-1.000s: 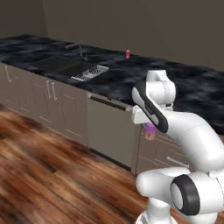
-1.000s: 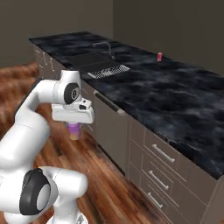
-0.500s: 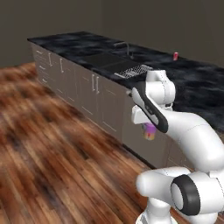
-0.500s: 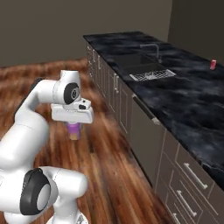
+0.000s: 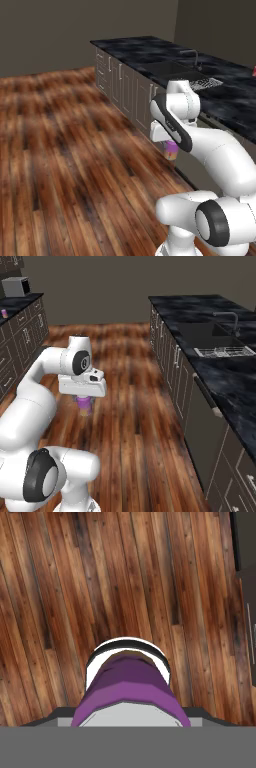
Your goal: Four empty soda cans are scattered around the kitchen. Gather all the cans and cluster them next to the stove for recycling.
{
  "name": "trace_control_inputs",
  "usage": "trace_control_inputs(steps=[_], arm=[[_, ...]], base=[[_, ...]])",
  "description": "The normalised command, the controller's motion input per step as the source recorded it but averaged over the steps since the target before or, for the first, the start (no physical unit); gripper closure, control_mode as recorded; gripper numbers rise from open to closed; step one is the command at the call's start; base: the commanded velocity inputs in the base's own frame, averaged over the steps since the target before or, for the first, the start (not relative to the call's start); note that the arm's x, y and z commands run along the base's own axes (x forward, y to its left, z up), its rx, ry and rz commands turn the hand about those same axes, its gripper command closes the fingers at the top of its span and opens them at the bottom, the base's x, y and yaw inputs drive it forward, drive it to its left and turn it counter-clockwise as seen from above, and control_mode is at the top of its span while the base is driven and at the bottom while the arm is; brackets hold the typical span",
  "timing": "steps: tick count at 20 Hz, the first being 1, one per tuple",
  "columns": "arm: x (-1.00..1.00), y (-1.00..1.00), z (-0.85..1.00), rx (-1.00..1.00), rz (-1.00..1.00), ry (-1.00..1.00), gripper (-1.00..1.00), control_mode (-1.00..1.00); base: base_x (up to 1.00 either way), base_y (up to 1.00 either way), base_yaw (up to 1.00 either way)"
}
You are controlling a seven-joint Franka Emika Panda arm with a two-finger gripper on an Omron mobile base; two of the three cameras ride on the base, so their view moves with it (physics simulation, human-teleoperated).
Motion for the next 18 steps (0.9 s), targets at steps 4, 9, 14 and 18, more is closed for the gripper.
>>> trace_control_inputs(steps=[4,9,14,18], arm=[[0.0,0.0,0.0,0.0,0.0,0.0,1.0,1.0],[0.0,0.0,0.0,0.0,0.0,0.0,1.0,1.0],[0.0,0.0,0.0,0.0,0.0,0.0,1.0,1.0],[0.0,0.0,0.0,0.0,0.0,0.0,1.0,1.0]], base=[[0.4,0.08,0.4],[0.63,0.02,0.36],[0.99,0.0,0.24],[1.0,0.0,0.17]])
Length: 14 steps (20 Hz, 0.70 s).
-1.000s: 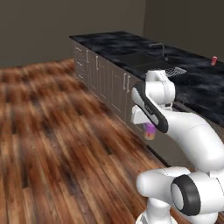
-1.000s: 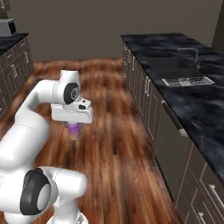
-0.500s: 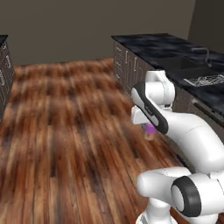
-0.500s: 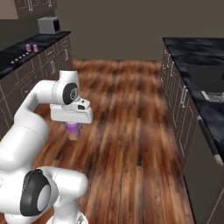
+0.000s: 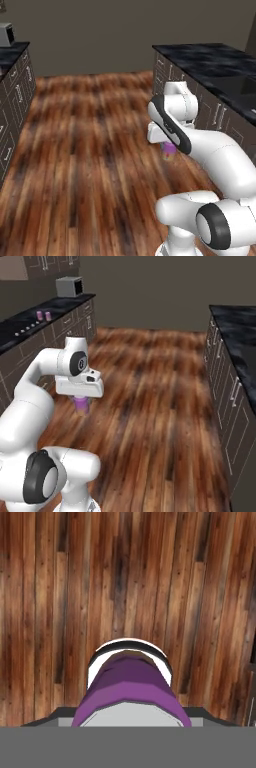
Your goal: Four empty soda cans are scattered around the kitchen. Gather all the cans and cluster them next to the stove for recycling.
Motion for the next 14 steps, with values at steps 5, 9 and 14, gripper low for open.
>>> trace_control_inputs(steps=[5,9,14], arm=[[0.0,0.0,0.0,0.0,0.0,0.0,1.0,1.0],[0.0,0.0,0.0,0.0,0.0,0.0,1.0,1.0],[0.0,0.0,0.0,0.0,0.0,0.0,1.0,1.0]], base=[[1.0,-0.02,0.14],[1.0,-0.05,0.12],[1.0,-0.03,0.12]])
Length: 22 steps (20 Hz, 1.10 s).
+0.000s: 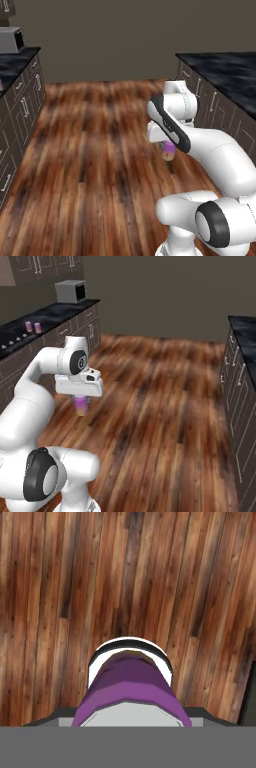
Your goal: Four empty soda cans are scattered around the kitchen. Gather all the cans and cluster them next to the stove for recycling.
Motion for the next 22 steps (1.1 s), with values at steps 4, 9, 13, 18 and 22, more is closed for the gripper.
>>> trace_control_inputs(steps=[4,9,13,18,22], arm=[[0.0,0.0,0.0,0.0,0.0,0.0,1.0,1.0],[0.0,0.0,0.0,0.0,0.0,0.0,1.0,1.0],[0.0,0.0,0.0,0.0,0.0,0.0,1.0,1.0],[0.0,0.0,0.0,0.0,0.0,0.0,1.0,1.0],[0.0,0.0,0.0,0.0,0.0,0.0,1.0,1.0]], base=[[1.0,-0.02,0.13],[1.0,-0.01,0.14],[1.0,0.0,0.16],[0.96,0.0,0.26],[0.61,-0.02,0.41]])
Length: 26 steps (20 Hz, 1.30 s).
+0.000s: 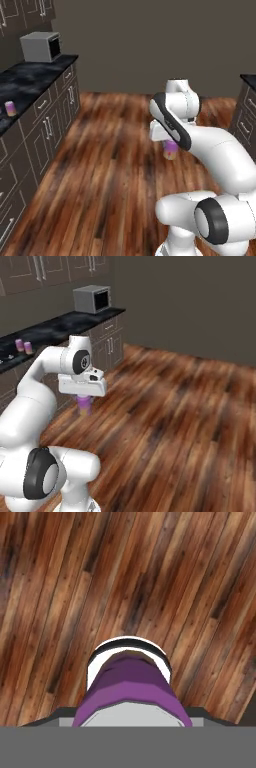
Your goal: Four empty soda cans are scattered around the kitchen. Gather all the cans and cluster them next to the stove for recycling.
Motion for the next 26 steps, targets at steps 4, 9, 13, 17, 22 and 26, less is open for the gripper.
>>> trace_control_inputs(steps=[4,9,13,17,22,26], arm=[[0.0,0.0,0.0,0.0,0.0,0.0,1.0,1.0],[0.0,0.0,0.0,0.0,0.0,0.0,1.0,1.0],[0.0,0.0,0.0,0.0,0.0,0.0,1.0,1.0],[0.0,0.0,0.0,0.0,0.0,0.0,1.0,1.0],[0.0,0.0,0.0,0.0,0.0,0.0,1.0,1.0],[0.0,0.0,0.0,0.0,0.0,0.0,1.0,1.0]], base=[[0.39,0.0,0.48],[0.56,0.0,0.43],[0.96,0.0,0.3],[1.0,0.0,0.27],[1.0,0.0,0.28],[0.93,0.0,0.31]])
